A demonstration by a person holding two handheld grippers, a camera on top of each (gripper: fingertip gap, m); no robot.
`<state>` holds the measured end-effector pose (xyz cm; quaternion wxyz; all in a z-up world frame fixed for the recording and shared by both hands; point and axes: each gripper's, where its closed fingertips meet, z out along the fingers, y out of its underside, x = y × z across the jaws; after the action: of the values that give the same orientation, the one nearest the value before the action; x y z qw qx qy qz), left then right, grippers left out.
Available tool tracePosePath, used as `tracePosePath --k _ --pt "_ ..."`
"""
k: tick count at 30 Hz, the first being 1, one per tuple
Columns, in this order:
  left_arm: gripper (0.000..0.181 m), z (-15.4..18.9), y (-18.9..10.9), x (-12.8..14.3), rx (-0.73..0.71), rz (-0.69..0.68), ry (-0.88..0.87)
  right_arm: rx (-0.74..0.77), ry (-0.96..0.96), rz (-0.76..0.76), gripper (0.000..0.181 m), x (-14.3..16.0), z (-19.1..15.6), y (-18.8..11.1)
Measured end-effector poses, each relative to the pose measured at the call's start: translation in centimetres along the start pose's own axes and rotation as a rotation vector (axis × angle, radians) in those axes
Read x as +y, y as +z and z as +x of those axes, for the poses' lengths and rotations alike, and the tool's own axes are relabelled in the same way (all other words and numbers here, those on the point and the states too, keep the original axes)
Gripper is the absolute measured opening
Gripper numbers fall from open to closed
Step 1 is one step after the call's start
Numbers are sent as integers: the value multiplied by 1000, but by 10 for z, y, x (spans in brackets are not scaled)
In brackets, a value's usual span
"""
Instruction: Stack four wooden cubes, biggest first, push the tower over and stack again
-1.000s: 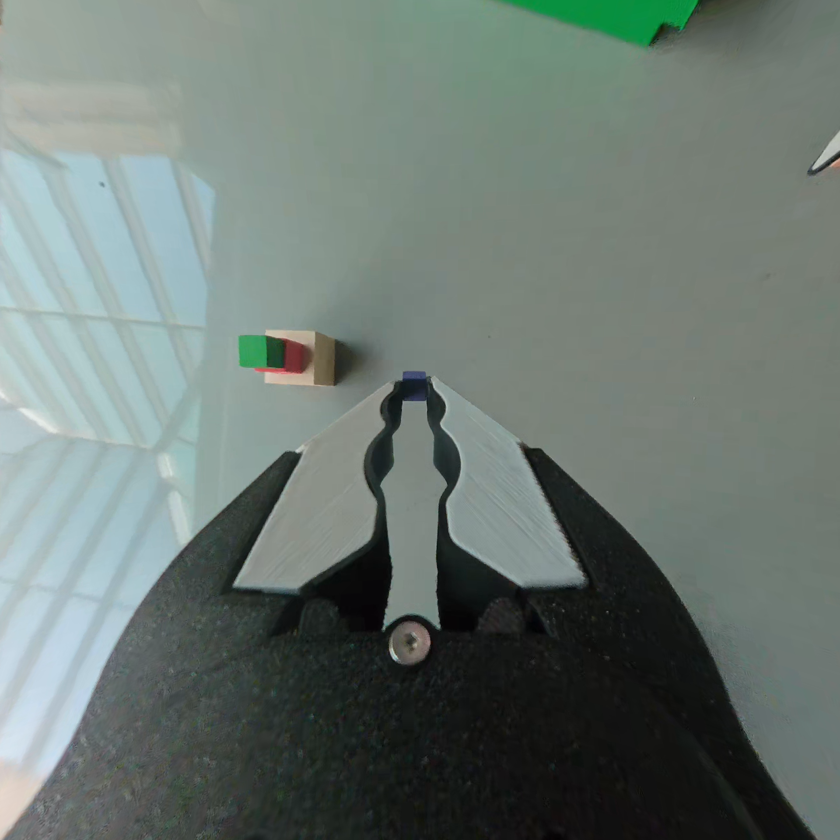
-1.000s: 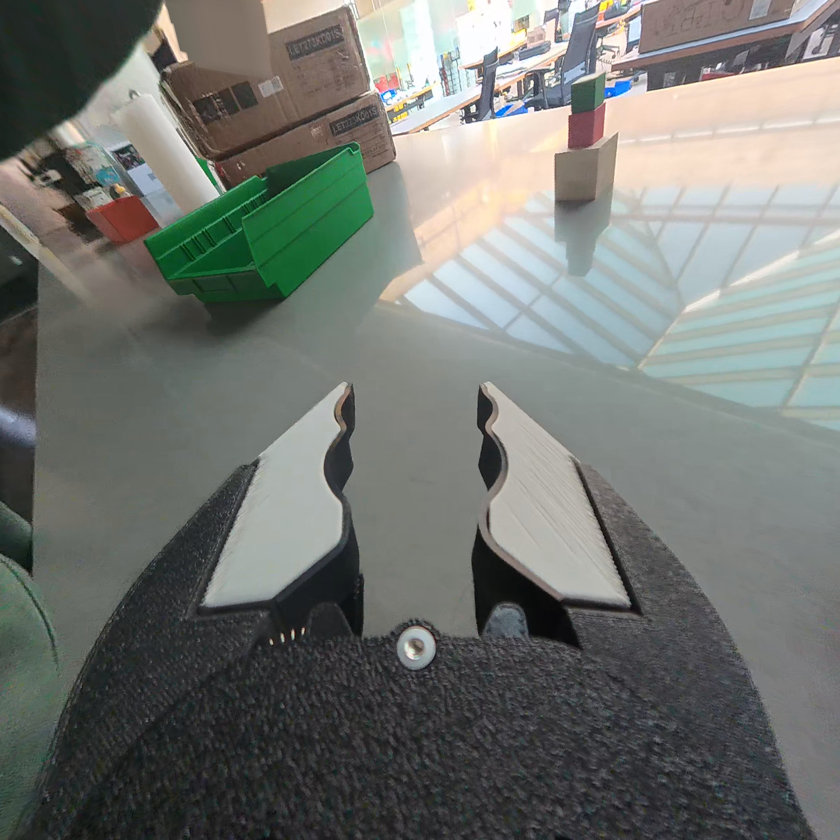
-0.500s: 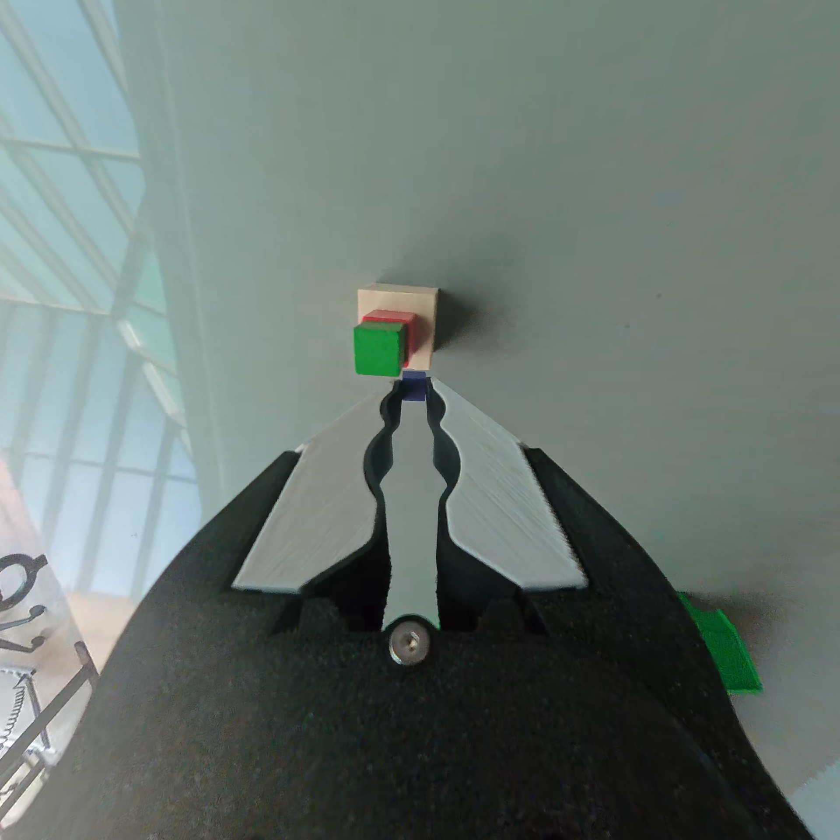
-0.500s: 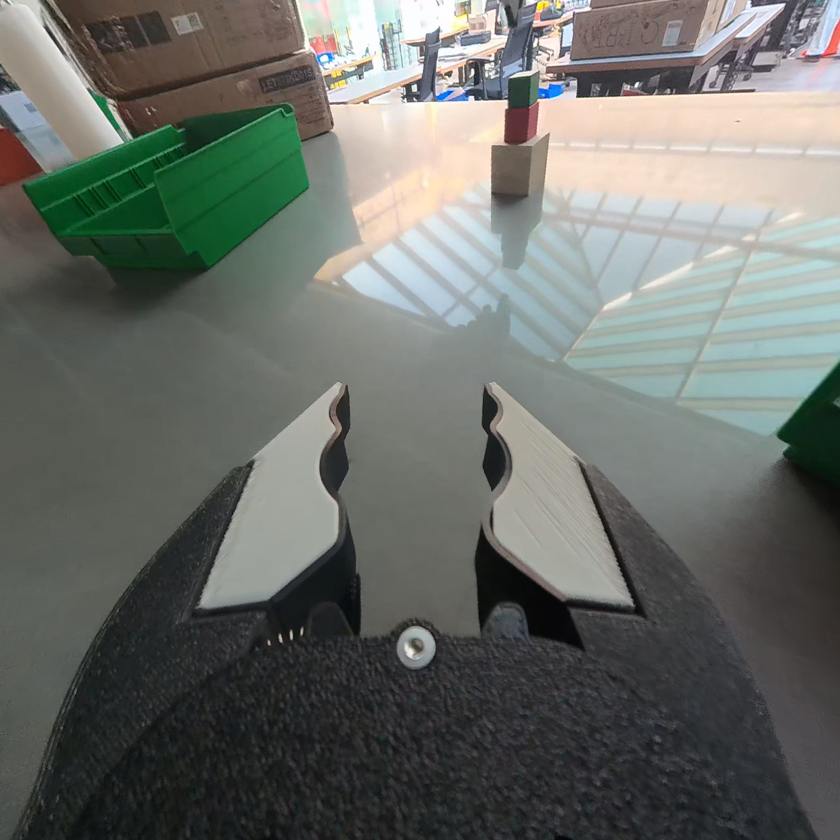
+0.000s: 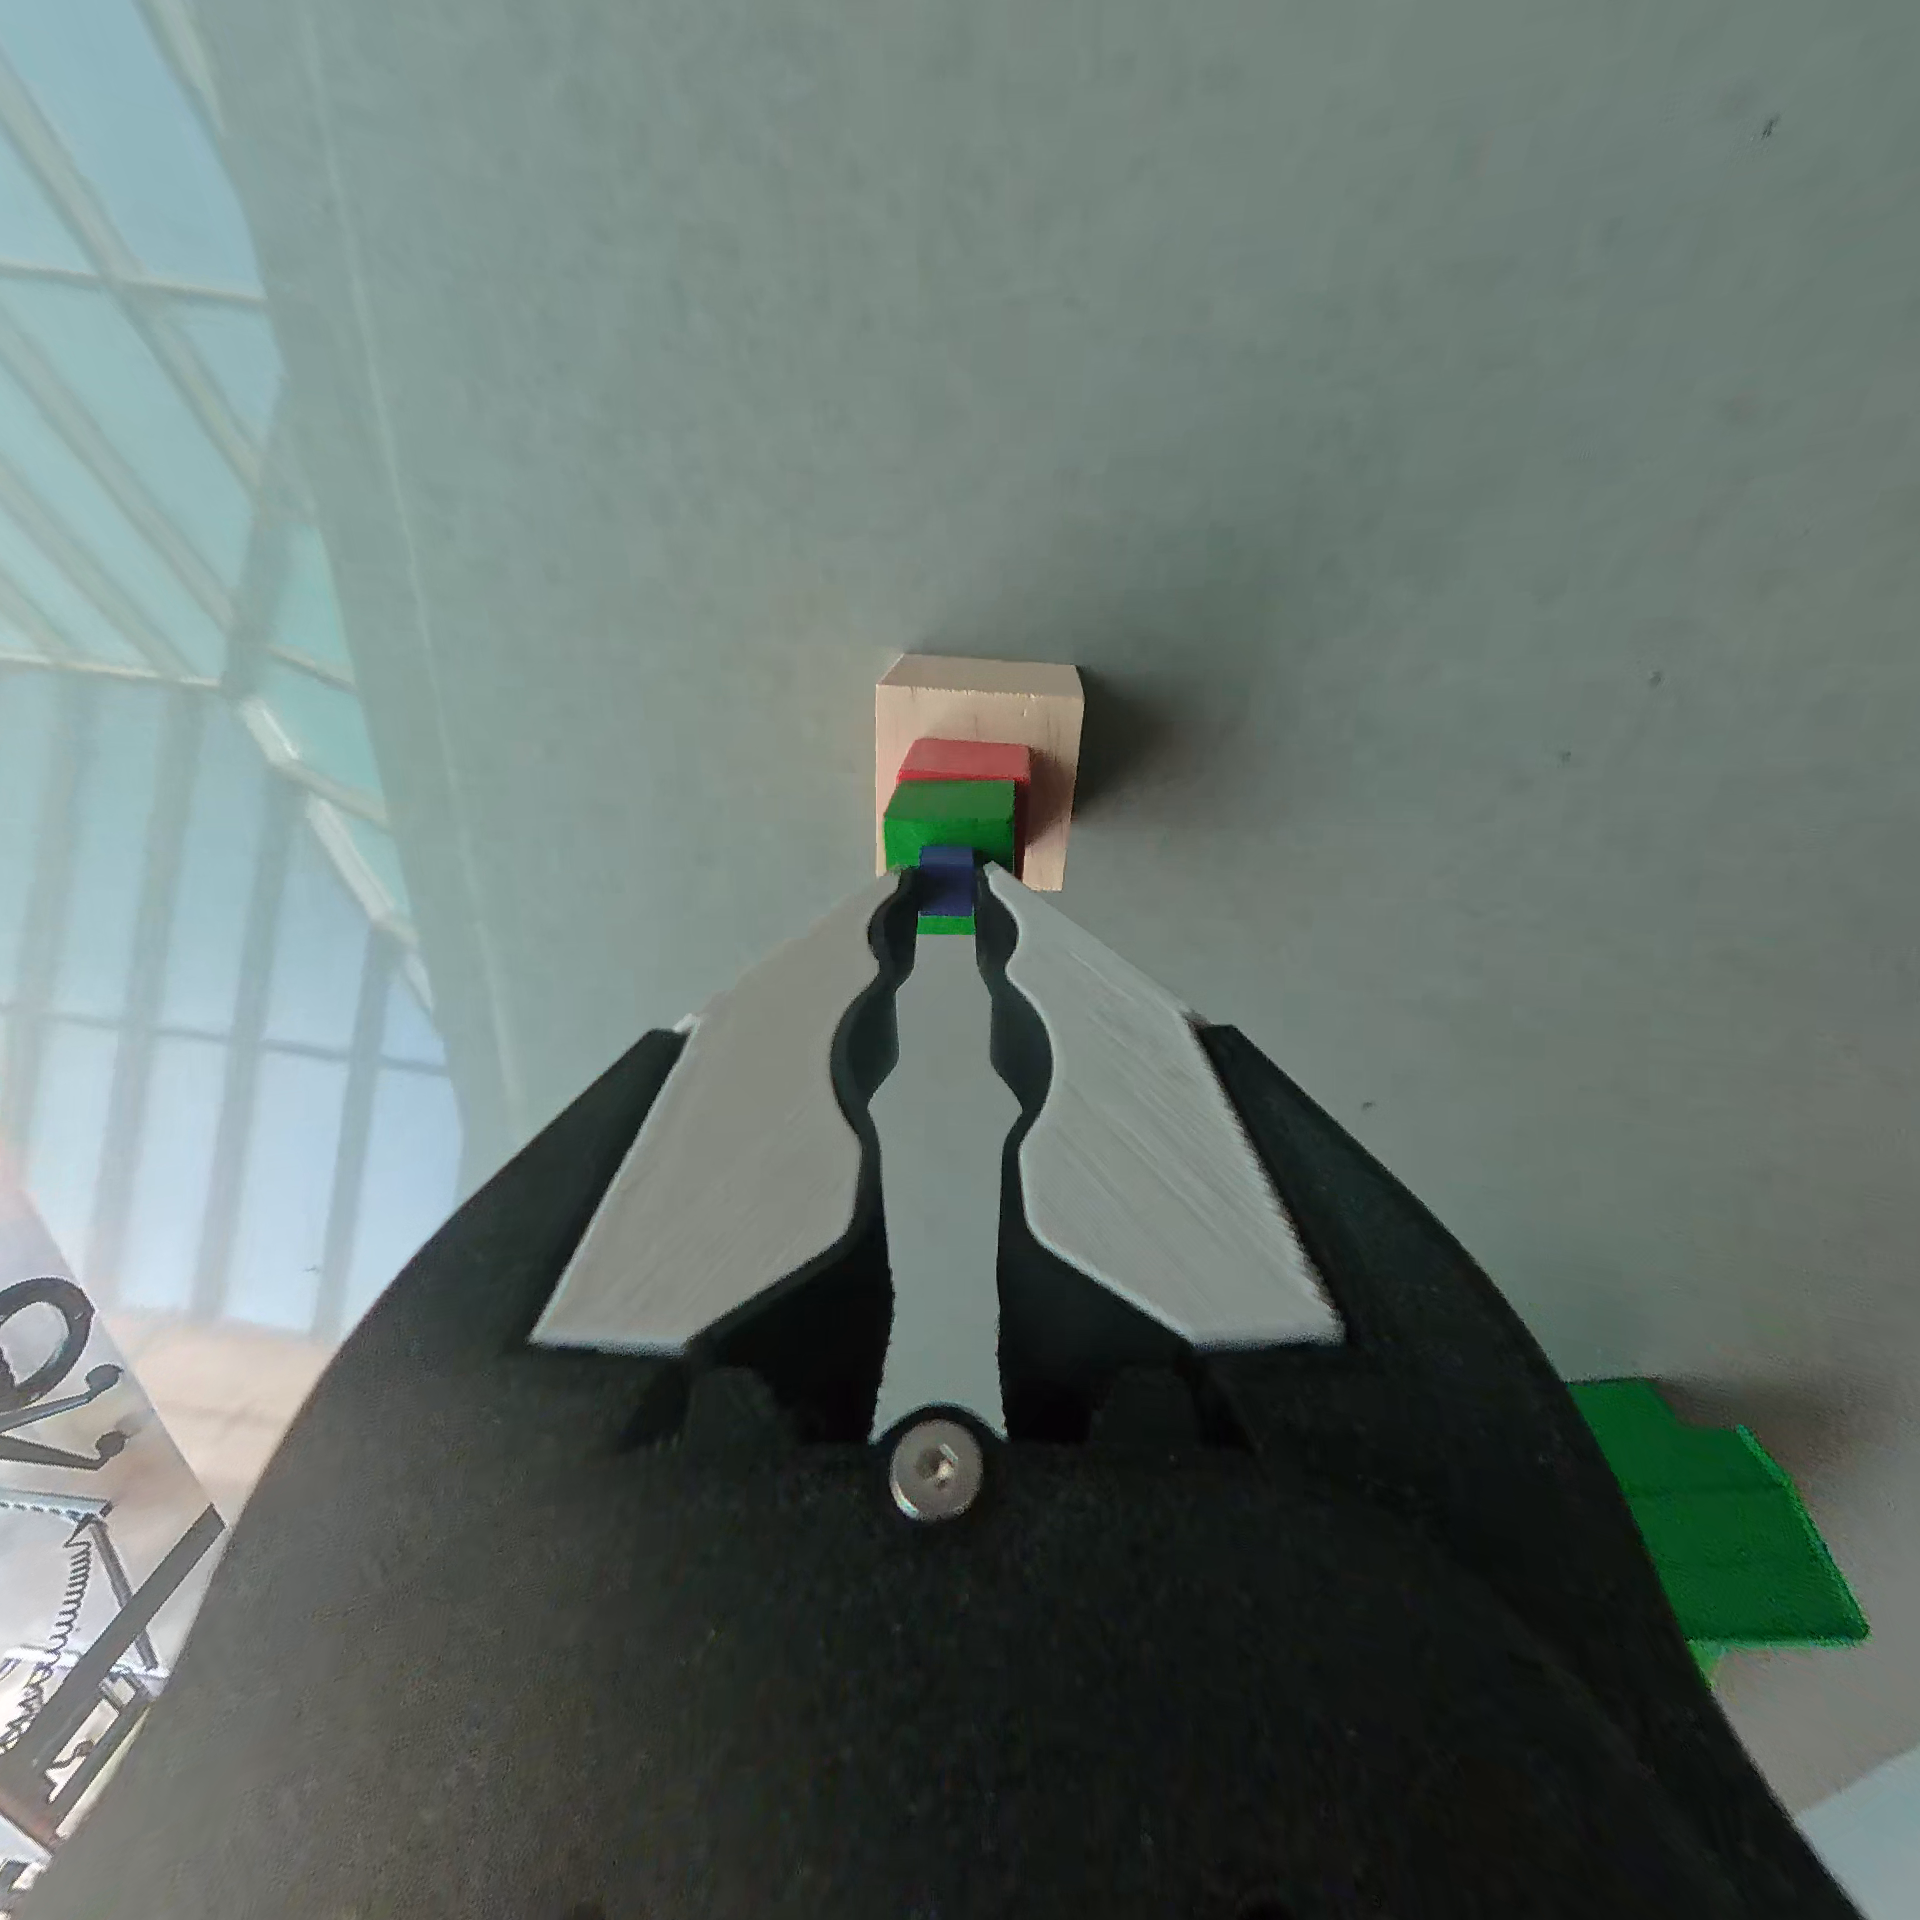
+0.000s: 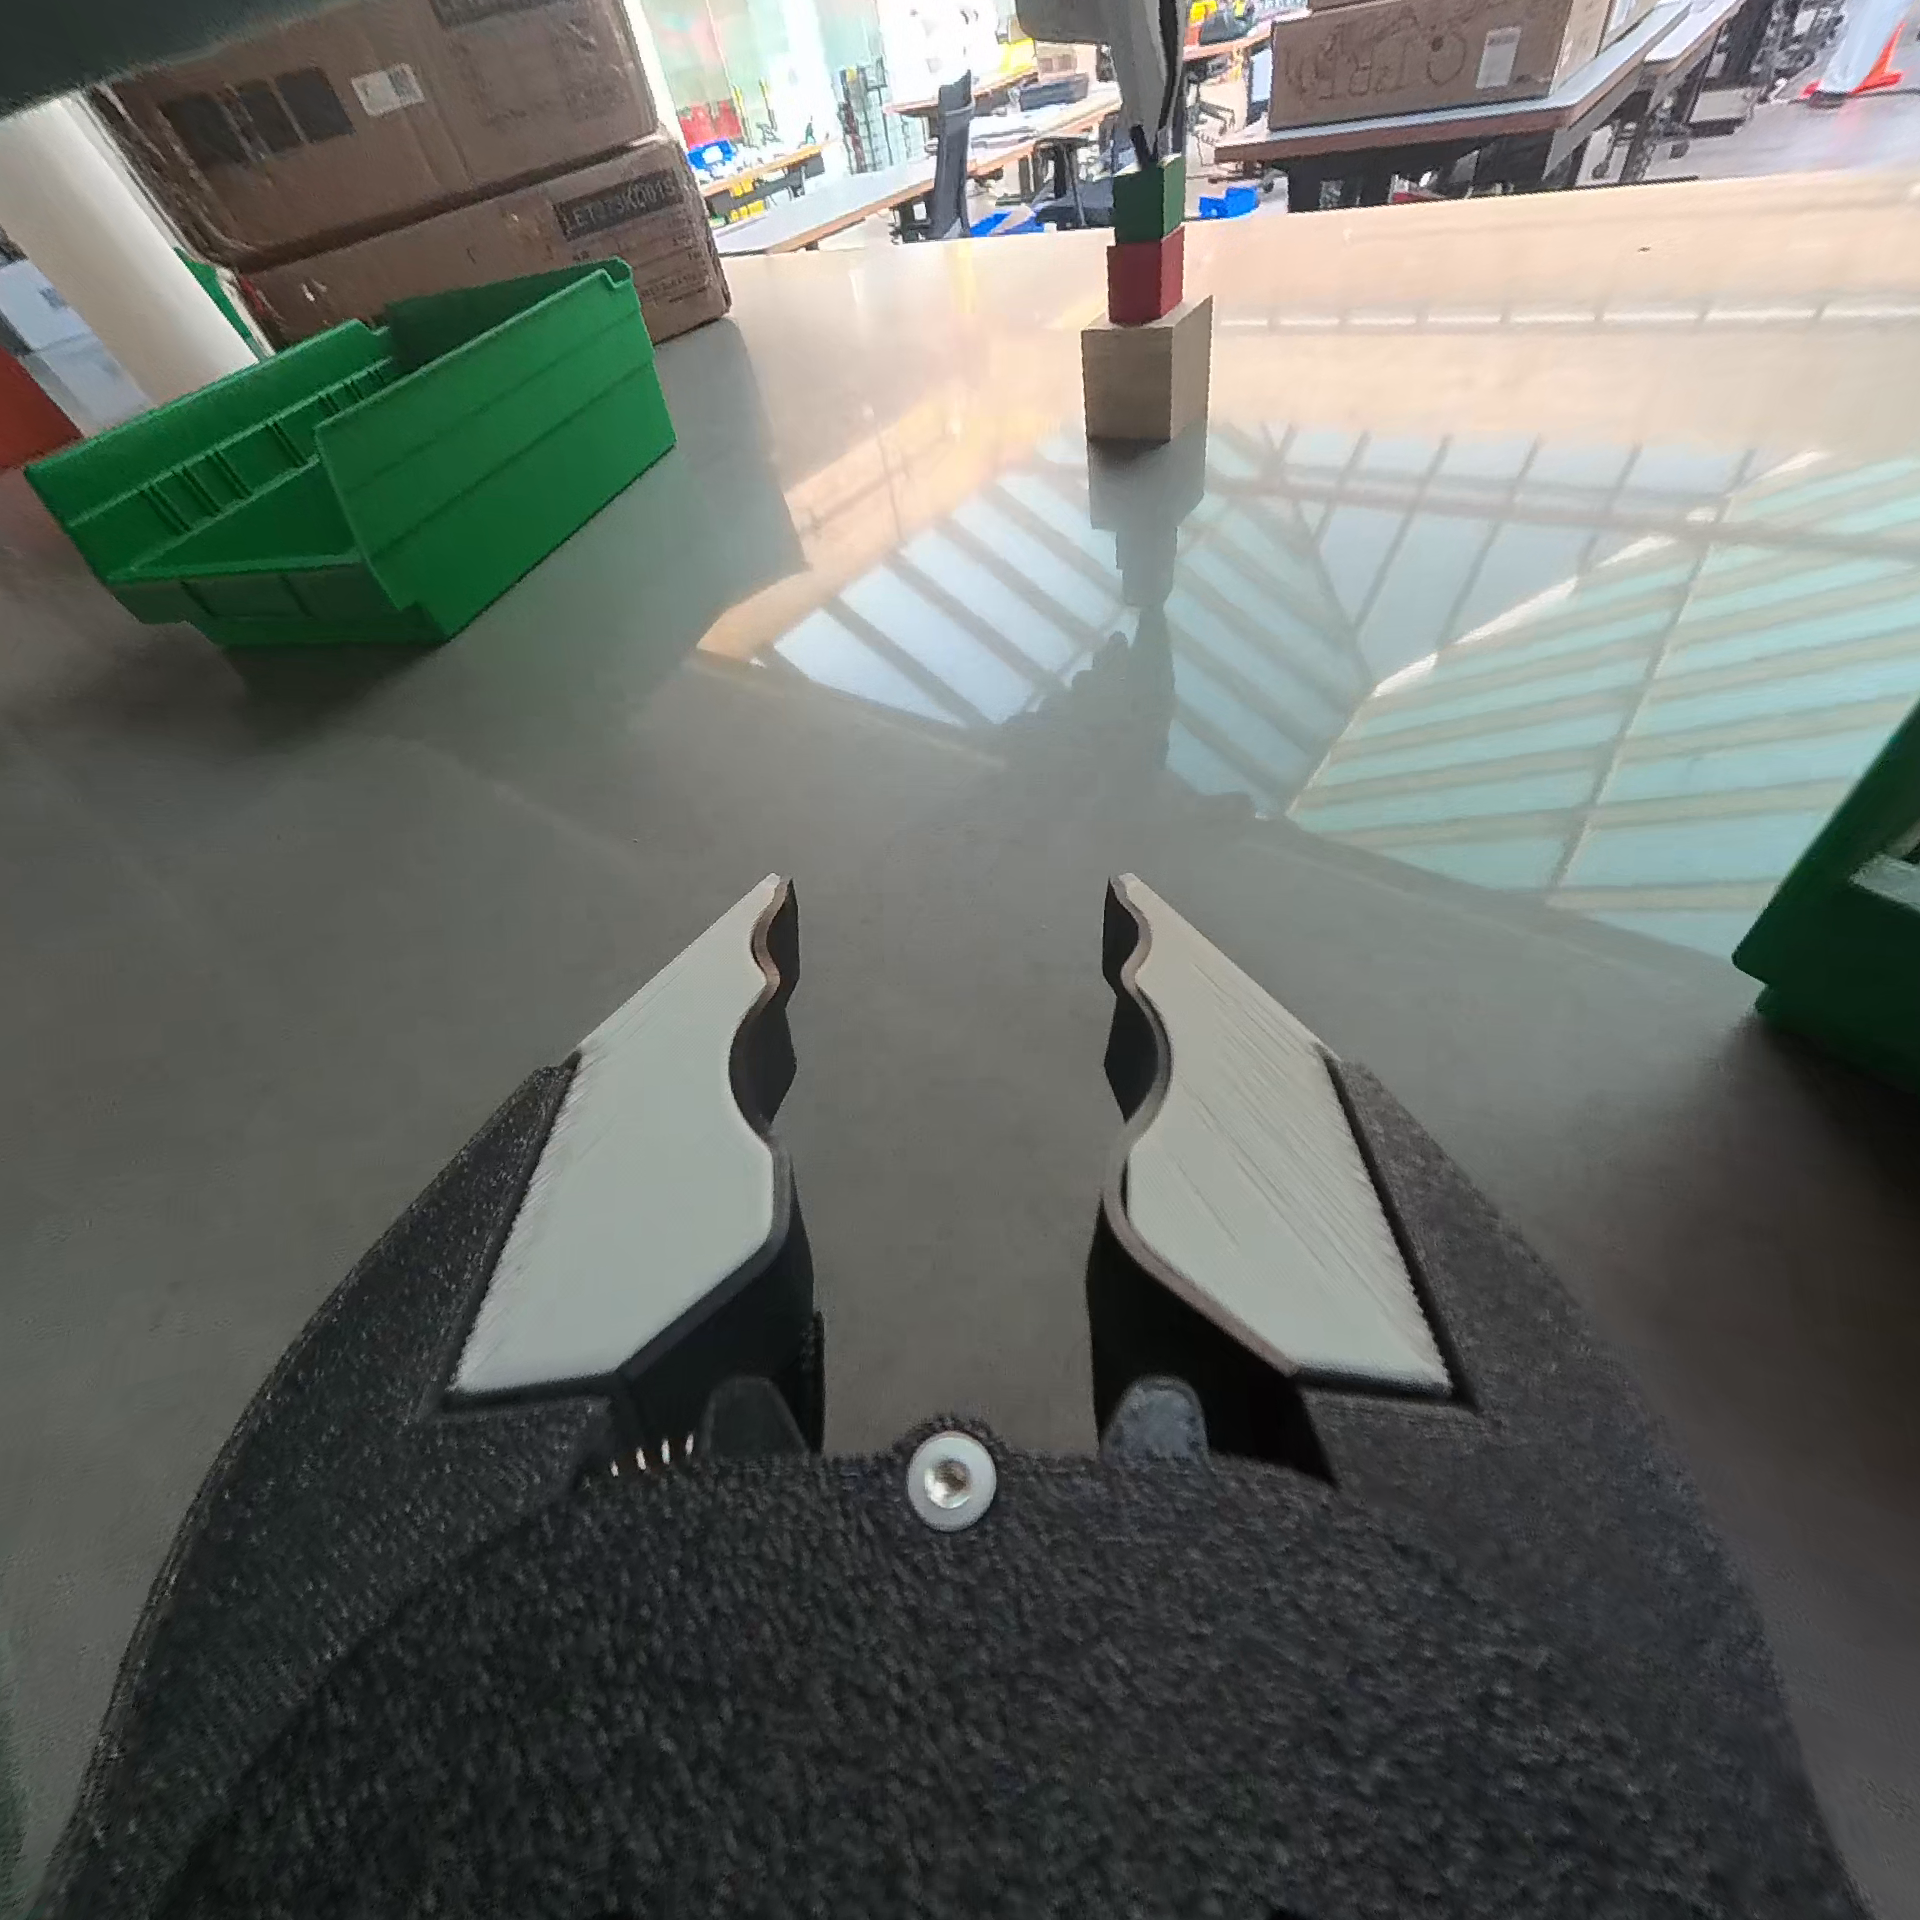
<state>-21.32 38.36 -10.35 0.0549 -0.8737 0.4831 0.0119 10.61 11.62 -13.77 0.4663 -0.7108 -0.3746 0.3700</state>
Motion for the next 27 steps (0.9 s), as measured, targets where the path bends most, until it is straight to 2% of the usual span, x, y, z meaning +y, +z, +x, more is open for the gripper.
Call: tracePosePath --k 9,16,23,27 --pt "10 -3 1 3 -8 8 -1 -4 19 2 59 0 2 0" --pt "21 -3 -3 4 -15 33 -12 3 9 -17 59 3 2 2" --pt "31 9 -42 -3 -66 187 -23 68 3 -61 59 7 12 6" --pt "37 31 -78 -9 -159 357 -26 108 -5 -90 60 9 18 7"
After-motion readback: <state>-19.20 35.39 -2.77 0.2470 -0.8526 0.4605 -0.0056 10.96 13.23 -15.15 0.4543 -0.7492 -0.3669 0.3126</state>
